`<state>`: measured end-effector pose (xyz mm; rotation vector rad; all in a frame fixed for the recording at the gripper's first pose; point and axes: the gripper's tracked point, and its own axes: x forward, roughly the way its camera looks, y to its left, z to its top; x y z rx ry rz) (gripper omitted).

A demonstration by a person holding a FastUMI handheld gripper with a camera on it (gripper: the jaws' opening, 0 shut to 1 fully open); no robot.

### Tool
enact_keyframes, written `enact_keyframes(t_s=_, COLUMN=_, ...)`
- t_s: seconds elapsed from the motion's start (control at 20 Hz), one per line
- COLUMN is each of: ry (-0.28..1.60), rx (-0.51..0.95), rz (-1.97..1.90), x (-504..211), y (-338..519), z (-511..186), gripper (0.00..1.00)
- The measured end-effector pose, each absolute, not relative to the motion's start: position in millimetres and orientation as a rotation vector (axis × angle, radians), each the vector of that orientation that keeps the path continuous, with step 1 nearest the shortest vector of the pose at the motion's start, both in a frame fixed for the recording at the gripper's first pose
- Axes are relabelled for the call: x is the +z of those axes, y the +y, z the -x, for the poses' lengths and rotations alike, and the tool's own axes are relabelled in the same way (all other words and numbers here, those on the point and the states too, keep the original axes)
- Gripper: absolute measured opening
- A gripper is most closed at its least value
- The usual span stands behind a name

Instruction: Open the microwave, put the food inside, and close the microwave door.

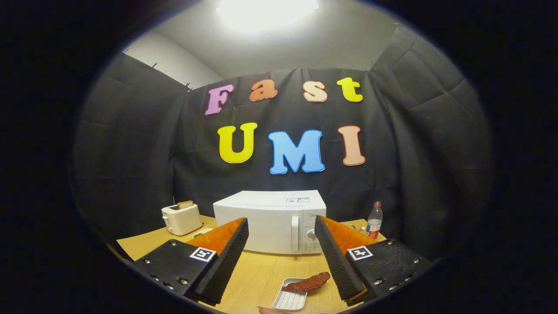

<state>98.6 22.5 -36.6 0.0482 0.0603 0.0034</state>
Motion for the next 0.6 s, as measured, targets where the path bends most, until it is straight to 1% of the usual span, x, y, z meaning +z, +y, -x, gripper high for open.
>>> enact_keyframes(t_s=0.35, ry=0.027, rx=-0.004, rz=-0.082, x=-55, y=21, z=-171, gripper=0.94)
enact_keyframes(t_s=0.6, ry=0.033, rx=-0.058, rz=-0.080, x=-84, y=6, z=-221, gripper=0.94)
